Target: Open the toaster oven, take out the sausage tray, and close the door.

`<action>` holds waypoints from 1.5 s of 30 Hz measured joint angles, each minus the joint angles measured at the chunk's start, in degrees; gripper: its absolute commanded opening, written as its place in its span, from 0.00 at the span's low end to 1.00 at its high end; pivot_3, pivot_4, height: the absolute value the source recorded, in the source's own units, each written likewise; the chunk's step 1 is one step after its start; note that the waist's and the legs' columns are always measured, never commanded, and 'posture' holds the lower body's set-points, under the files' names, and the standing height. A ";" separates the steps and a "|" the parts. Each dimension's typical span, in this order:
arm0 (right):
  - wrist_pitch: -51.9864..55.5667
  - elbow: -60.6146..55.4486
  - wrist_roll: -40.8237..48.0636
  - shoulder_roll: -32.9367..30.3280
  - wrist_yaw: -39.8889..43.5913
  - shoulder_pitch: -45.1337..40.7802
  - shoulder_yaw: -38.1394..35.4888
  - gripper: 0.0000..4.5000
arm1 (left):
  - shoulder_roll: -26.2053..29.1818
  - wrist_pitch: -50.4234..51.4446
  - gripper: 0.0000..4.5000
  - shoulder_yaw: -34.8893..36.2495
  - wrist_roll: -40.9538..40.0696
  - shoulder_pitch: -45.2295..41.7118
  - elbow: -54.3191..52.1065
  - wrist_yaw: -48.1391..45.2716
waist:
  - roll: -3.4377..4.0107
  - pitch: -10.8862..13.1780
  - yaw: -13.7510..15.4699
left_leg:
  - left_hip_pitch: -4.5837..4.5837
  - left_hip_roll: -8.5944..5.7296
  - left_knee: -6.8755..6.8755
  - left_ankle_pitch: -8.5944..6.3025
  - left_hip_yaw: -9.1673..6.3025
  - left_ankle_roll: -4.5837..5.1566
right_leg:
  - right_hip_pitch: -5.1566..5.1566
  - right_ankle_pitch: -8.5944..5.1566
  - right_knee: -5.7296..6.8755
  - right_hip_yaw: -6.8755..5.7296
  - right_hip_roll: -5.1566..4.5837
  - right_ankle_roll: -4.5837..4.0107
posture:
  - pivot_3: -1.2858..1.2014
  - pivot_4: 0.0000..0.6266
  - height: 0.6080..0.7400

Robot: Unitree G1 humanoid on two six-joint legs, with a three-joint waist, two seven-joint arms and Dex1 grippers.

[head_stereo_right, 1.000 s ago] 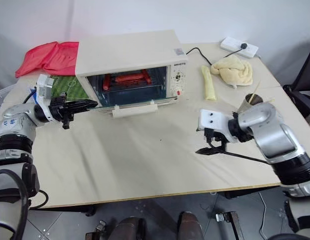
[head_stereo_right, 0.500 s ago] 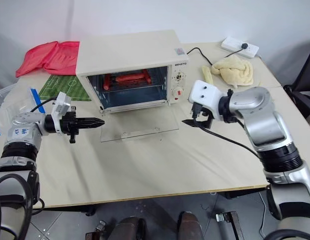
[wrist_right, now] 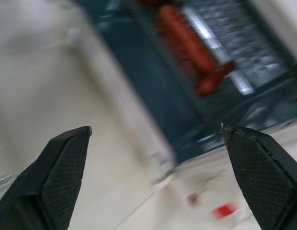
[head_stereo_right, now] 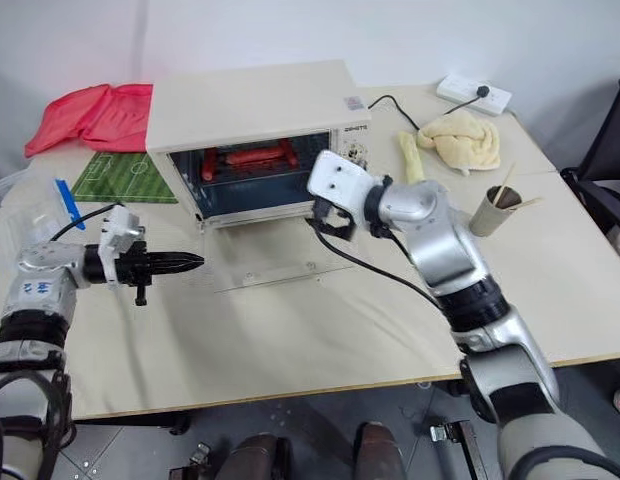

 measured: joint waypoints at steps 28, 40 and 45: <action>-26.22 55.36 -25.83 22.85 -31.46 -21.36 13.86 1.00 | -15.73 32.15 0.99 20.94 -36.19 34.66 -50.72 30.97 | 0.01 0.00 -2.53 | 0.12 0.02 -0.13 -0.09 -0.52 -0.14 | 0.02 -0.02 0.01 0.16 0.00 -0.04 | 0.52 0.24 1.00; -27.54 63.82 -27.47 25.90 -35.46 -23.80 13.75 1.00 | -17.99 16.26 0.99 20.70 -26.78 36.99 -52.96 34.98 | 0.01 0.00 -2.62 | 0.13 0.08 -0.19 -0.12 -0.18 -0.20 | 0.01 -0.05 -0.02 0.15 0.06 -0.11 | 0.52 0.24 1.00; -27.63 64.84 -27.62 26.53 -36.08 -24.23 13.77 1.00 | -16.44 11.40 0.99 20.79 -23.23 37.90 -52.22 34.70 | 0.02 0.00 -2.53 | 0.15 0.09 -0.21 -0.12 -0.09 -0.20 | 0.01 -0.06 -0.03 0.15 0.06 -0.12 | 0.52 0.24 1.00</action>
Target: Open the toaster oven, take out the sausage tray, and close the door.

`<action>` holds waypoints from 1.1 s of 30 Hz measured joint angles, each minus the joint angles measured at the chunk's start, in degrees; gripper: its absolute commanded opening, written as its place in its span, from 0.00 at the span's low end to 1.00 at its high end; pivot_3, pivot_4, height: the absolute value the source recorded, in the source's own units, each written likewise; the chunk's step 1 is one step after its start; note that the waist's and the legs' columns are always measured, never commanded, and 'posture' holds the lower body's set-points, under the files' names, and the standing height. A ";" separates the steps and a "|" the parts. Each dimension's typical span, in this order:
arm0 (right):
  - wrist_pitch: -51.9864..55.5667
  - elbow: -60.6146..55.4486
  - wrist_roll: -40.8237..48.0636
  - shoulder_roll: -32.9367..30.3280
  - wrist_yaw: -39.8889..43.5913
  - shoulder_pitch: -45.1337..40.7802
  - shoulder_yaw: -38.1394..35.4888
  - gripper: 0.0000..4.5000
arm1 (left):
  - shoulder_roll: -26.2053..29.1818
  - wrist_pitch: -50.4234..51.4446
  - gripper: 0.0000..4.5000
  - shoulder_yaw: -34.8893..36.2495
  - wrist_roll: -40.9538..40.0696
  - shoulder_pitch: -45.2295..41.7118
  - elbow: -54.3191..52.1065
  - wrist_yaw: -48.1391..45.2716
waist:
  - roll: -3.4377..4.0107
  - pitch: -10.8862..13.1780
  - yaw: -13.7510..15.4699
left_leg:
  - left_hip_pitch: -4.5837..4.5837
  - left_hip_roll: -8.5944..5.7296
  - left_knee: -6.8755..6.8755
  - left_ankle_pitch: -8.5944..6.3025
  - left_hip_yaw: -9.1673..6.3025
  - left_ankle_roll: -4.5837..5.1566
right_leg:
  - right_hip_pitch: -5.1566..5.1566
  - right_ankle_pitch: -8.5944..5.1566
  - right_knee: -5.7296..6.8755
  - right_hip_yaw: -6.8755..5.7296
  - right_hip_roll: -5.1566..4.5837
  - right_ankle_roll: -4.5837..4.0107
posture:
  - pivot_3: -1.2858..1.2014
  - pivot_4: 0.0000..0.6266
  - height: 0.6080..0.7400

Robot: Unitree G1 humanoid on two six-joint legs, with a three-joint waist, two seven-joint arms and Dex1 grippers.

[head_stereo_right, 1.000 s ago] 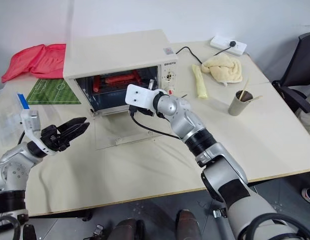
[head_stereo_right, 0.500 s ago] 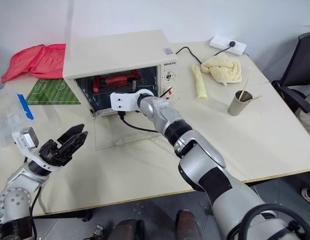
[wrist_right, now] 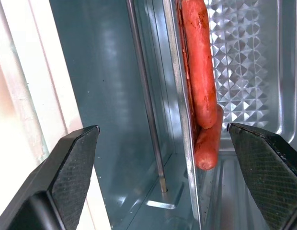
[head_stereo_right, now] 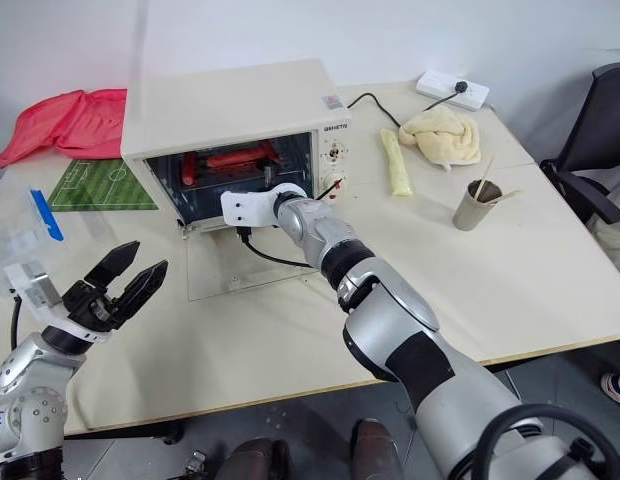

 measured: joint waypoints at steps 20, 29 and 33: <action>1.69 2.80 -0.72 1.37 -2.32 -2.71 -0.53 0.01 | 0.48 -0.62 1.00 -1.54 -1.06 -2.36 2.29 0.16 | 0.01 0.01 0.02 | 0.01 0.01 -0.04 0.00 -0.02 0.00 | 0.00 0.00 0.00 0.01 -0.01 0.00 | 0.52 0.24 1.00; 1.27 2.71 -0.55 0.92 -1.47 -3.03 -1.19 0.01 | 0.48 -0.66 1.00 -2.34 -0.89 -3.16 3.76 0.56 | 0.01 0.01 0.06 | 0.00 0.01 -0.04 0.00 -0.02 0.00 | 0.00 0.00 0.00 0.00 -0.01 0.00 | 0.52 0.24 1.00; 0.71 1.32 -0.54 0.28 -0.45 -2.99 -1.24 0.01 | 0.48 -0.66 1.00 -2.43 -0.89 -3.16 3.90 0.63 | 0.01 0.01 0.04 | 0.01 0.01 -0.06 0.00 -0.03 0.00 | 0.00 0.00 -0.01 0.00 -0.01 0.00 | 0.52 0.24 1.00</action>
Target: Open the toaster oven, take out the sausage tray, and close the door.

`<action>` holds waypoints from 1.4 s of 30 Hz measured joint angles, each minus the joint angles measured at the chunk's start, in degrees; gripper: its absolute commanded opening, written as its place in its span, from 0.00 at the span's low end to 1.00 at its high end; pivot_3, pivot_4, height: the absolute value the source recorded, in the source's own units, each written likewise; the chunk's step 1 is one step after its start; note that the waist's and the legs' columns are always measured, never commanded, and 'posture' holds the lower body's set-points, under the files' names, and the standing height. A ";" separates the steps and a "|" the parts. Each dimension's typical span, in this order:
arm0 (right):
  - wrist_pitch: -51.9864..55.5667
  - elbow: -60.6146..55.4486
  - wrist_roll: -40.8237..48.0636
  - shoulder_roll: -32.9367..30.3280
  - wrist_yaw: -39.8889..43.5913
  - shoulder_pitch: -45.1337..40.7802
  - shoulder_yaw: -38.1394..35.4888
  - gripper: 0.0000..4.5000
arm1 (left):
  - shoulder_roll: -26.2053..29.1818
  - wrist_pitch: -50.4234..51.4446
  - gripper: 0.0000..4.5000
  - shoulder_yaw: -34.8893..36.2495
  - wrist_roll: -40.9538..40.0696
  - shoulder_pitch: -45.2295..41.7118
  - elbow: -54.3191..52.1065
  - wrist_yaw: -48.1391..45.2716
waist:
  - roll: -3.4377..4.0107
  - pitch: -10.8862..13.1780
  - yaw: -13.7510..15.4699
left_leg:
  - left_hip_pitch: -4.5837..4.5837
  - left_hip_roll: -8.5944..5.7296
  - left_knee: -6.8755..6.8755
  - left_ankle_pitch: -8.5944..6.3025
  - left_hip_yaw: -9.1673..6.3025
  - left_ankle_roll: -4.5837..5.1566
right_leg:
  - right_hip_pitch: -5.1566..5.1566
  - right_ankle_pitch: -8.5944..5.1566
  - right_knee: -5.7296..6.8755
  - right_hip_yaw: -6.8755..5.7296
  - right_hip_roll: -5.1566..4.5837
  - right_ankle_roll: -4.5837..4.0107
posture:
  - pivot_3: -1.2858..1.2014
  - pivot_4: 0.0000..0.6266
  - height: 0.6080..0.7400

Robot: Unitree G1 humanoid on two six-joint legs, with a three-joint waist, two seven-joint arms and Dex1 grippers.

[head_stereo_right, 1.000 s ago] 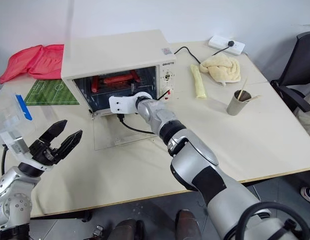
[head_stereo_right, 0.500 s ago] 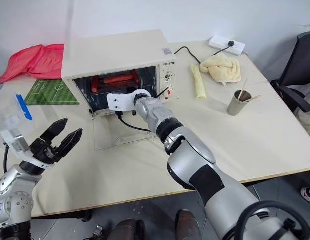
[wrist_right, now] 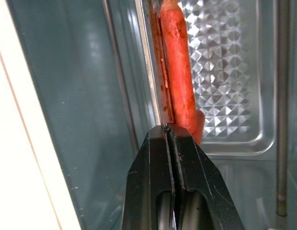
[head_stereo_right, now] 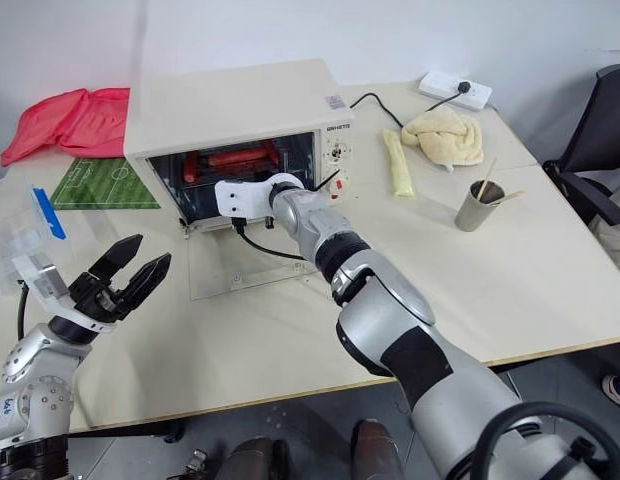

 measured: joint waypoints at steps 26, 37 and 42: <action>8.38 -31.00 -4.41 -4.90 8.04 15.92 1.58 0.01 | 0.64 -0.15 1.00 -1.66 0.39 -5.69 6.38 -1.20 | -0.01 -0.01 -1.07 | 0.11 0.00 -0.31 0.00 0.01 0.00 | -0.08 0.00 -0.02 -0.05 0.00 0.00 | 0.52 0.24 1.00; 10.81 -30.88 -6.54 -5.52 10.62 15.19 2.77 0.52 | 0.69 -0.73 1.00 -2.24 1.34 -6.46 6.84 -1.38 | -0.02 -0.01 -1.08 | 0.13 0.00 -0.29 0.01 0.01 0.00 | -0.08 0.00 -0.02 -0.04 0.00 0.00 | 0.52 0.24 1.00; 9.65 -24.83 -6.73 -5.32 9.02 10.97 2.76 0.90 | 0.65 -0.73 1.00 -2.23 1.34 -6.22 6.82 -1.33 | -0.01 -0.01 -1.24 | 0.13 0.00 -0.29 0.01 0.01 0.00 | -0.07 0.00 -0.02 -0.04 0.00 0.01 | 0.52 0.24 1.00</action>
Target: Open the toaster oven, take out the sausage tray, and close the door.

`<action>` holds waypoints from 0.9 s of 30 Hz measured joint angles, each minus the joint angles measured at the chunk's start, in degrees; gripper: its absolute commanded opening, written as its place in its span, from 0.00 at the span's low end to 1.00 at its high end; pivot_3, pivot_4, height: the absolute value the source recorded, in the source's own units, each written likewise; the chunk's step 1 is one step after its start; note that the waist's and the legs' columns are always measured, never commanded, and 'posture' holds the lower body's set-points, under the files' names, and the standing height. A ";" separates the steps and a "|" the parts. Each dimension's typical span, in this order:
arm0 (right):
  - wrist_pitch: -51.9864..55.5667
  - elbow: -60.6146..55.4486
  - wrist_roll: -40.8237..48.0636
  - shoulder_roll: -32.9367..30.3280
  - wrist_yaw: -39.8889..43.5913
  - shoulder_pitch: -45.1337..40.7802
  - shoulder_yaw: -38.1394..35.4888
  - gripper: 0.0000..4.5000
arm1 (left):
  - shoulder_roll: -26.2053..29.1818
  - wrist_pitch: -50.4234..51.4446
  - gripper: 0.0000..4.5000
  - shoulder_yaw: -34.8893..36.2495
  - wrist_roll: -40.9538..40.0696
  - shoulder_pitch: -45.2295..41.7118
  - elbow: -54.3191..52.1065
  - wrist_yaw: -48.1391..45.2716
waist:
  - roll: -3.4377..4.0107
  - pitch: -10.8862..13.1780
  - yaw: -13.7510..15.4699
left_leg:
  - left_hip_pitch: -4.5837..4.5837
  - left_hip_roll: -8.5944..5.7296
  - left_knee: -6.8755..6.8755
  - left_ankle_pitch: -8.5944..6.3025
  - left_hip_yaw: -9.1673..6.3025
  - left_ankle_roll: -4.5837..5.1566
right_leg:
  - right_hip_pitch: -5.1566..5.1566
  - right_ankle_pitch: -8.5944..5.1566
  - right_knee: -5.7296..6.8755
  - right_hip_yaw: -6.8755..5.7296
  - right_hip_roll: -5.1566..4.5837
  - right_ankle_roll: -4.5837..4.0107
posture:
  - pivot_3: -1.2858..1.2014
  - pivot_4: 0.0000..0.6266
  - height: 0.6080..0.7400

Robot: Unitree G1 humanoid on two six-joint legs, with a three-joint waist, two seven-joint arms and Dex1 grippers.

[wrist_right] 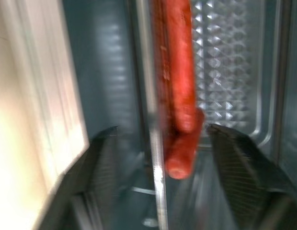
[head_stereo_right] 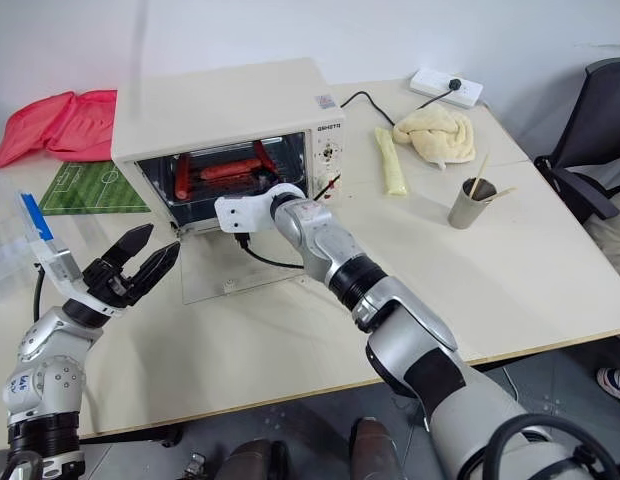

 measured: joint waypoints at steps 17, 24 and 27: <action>-6.41 14.34 -0.80 2.99 -6.85 -4.87 1.40 0.29 | -0.28 -0.02 1.00 0.04 -0.02 1.16 -0.12 0.32 | 0.00 0.00 -0.13 | 0.00 0.00 -0.01 0.00 0.00 0.00 | 0.00 0.00 0.00 0.01 0.00 0.00 | 0.52 0.24 1.00; -7.49 14.07 -0.93 2.67 -7.17 -4.61 1.79 0.00 | -0.60 -0.06 1.00 0.02 -0.02 1.15 -0.14 0.32 | 0.00 0.00 -0.12 | 0.00 0.00 -0.01 0.00 0.00 0.00 | 0.00 0.00 0.00 0.01 0.00 0.00 | 0.52 0.24 1.00; -7.54 11.94 -1.00 1.55 -7.16 -3.32 1.80 0.00 | -0.59 -0.01 1.00 -0.04 -0.07 1.15 -0.14 -0.09 | 0.00 0.00 0.05 | -0.02 -0.01 0.00 0.00 0.00 0.00 | 0.00 0.00 0.00 0.01 -0.01 0.00 | 0.52 0.24 1.00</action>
